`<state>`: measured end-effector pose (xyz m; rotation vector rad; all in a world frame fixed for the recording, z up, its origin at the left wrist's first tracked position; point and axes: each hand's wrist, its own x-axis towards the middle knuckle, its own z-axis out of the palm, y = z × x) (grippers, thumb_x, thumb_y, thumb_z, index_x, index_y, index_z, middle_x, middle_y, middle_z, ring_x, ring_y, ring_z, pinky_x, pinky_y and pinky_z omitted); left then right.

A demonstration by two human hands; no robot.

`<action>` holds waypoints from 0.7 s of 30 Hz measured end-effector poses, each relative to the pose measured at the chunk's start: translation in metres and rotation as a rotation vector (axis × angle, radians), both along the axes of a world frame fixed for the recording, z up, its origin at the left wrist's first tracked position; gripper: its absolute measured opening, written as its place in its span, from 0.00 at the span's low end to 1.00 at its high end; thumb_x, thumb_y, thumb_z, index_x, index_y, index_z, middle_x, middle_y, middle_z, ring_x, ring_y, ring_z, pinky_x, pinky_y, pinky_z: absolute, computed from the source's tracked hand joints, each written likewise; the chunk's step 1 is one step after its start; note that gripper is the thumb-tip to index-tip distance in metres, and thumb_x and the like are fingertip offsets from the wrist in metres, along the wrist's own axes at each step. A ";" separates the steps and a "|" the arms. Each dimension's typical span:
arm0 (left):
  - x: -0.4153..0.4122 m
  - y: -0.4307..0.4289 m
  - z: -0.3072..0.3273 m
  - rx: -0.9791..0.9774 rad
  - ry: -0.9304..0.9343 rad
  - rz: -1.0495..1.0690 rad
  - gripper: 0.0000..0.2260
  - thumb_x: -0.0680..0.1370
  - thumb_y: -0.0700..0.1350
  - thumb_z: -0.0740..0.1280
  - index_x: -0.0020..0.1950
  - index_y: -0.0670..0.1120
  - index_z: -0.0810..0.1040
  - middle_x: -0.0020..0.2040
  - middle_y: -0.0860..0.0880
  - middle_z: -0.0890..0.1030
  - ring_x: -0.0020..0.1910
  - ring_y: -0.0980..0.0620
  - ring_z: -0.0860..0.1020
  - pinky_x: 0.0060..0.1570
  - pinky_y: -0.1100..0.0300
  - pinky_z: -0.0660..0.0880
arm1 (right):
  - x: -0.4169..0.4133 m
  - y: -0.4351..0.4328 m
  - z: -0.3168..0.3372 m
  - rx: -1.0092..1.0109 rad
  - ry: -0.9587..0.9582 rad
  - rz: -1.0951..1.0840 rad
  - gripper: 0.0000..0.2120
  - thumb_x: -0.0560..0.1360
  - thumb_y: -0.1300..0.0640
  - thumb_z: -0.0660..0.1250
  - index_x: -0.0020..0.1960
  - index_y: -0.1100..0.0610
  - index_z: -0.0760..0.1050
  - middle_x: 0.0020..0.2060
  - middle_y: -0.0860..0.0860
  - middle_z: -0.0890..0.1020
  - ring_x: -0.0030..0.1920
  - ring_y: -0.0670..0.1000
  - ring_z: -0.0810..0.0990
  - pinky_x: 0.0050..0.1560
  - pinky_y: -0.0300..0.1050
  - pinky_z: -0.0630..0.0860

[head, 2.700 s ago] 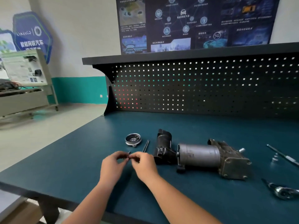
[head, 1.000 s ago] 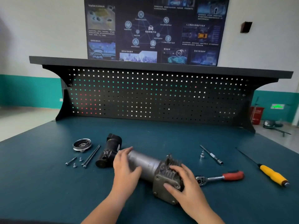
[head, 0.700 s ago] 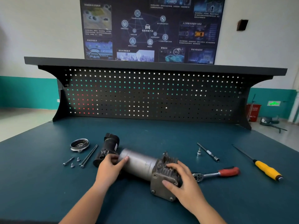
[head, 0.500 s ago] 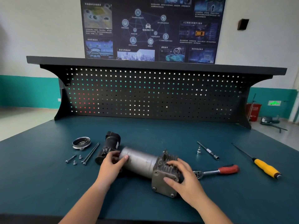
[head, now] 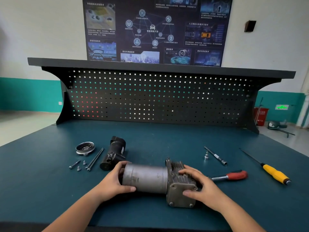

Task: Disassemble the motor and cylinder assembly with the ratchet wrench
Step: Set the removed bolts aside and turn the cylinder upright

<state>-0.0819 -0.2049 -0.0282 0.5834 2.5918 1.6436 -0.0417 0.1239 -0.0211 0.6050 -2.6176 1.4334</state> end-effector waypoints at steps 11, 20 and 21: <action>0.014 -0.013 0.044 0.107 0.041 0.117 0.29 0.63 0.42 0.78 0.58 0.54 0.69 0.54 0.48 0.78 0.49 0.59 0.81 0.48 0.66 0.76 | -0.018 -0.023 0.000 0.075 0.165 -0.098 0.25 0.66 0.51 0.77 0.56 0.33 0.72 0.59 0.36 0.73 0.65 0.35 0.65 0.68 0.35 0.61; -0.012 -0.021 0.133 -0.147 -0.050 0.170 0.32 0.57 0.45 0.81 0.57 0.54 0.73 0.44 0.46 0.80 0.38 0.50 0.81 0.35 0.56 0.78 | -0.032 -0.066 -0.006 0.093 0.170 -0.122 0.21 0.66 0.49 0.77 0.51 0.33 0.71 0.52 0.30 0.71 0.63 0.35 0.64 0.63 0.32 0.59; -0.015 -0.019 0.139 -0.169 -0.071 0.161 0.31 0.59 0.42 0.81 0.59 0.53 0.72 0.45 0.45 0.80 0.37 0.49 0.81 0.33 0.56 0.78 | -0.032 -0.068 -0.008 0.085 0.171 -0.130 0.20 0.66 0.49 0.77 0.51 0.33 0.71 0.51 0.30 0.72 0.62 0.35 0.64 0.61 0.29 0.59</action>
